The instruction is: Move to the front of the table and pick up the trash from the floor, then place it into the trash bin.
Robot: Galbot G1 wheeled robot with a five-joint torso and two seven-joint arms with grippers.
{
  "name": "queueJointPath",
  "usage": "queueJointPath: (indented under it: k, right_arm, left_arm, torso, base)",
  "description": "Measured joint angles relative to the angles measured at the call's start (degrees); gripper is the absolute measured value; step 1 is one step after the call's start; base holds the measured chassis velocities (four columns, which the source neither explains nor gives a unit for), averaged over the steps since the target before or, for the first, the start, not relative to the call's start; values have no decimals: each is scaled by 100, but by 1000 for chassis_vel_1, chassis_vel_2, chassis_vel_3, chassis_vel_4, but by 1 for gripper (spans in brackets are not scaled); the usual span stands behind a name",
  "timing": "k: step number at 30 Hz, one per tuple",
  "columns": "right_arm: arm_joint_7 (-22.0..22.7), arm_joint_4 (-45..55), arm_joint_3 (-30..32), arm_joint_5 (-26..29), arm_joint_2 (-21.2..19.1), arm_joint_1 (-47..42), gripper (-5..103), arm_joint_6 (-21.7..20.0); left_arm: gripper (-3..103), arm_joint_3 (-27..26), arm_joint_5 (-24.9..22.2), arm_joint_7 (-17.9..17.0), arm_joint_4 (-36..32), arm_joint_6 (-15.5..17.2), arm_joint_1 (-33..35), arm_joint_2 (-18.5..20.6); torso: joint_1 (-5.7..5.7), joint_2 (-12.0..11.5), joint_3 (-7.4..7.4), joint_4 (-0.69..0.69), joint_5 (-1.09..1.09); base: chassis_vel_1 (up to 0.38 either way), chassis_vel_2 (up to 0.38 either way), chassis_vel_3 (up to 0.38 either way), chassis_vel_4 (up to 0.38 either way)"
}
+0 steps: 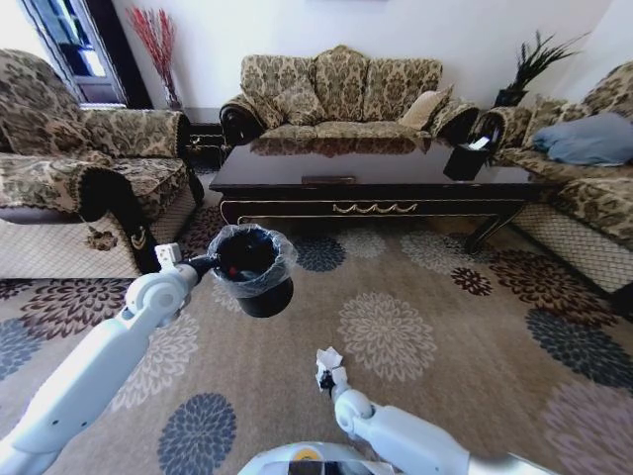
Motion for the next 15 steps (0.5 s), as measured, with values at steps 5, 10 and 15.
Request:
queueJointPath:
  k: [5,10,15]
  right_arm:
    - [-141,517,585,-85,-275,-74,0,206]
    - [-395,1006,1218,-97,-527,145,0,379]
    - [-702,1225,1546,-96,-644,571,0,618]
  left_arm:
    - [4,4,79,9,25,-22,155,-24]
    - [4,51,191,5,45,-46,417,-199]
    - [4,183,289,4,61,-88,484,-310]
  torso:
    - [0,0,0,-1,2]
    - [0,0,0,1,0]
    - [0,0,0,1,1]
  base:
    - [0,0,0,0]
    - [0,0,0,0]
    - [0,0,0,0]
